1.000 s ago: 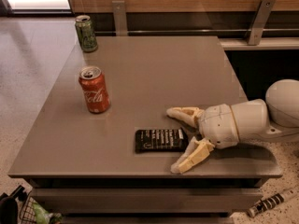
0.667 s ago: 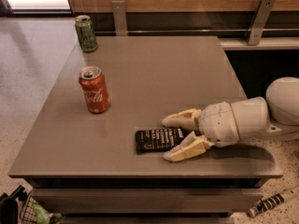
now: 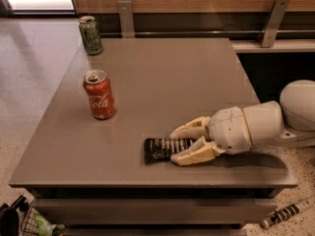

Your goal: Move rxbar chocolate near green can

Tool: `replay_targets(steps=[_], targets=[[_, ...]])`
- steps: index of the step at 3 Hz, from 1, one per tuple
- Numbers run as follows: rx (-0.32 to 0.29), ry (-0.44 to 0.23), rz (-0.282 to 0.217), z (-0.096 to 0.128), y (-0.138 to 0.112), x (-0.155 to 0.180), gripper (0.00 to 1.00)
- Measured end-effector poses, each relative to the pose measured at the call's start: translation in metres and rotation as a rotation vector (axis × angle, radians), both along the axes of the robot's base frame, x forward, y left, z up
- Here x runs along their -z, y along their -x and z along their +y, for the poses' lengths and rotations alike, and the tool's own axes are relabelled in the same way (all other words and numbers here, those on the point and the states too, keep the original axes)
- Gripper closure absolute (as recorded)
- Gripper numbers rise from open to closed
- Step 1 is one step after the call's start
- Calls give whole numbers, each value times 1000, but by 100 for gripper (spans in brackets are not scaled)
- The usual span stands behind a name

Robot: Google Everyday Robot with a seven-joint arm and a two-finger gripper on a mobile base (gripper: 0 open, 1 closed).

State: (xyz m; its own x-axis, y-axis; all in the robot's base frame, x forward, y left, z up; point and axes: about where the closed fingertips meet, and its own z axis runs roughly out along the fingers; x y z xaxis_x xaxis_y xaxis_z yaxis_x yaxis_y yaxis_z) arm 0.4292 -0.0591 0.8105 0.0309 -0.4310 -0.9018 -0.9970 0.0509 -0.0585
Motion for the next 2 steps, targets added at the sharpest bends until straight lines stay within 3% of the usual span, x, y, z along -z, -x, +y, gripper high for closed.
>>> replay_targets(steps=[2], targets=[[17, 14, 15, -5, -12, -15, 100]])
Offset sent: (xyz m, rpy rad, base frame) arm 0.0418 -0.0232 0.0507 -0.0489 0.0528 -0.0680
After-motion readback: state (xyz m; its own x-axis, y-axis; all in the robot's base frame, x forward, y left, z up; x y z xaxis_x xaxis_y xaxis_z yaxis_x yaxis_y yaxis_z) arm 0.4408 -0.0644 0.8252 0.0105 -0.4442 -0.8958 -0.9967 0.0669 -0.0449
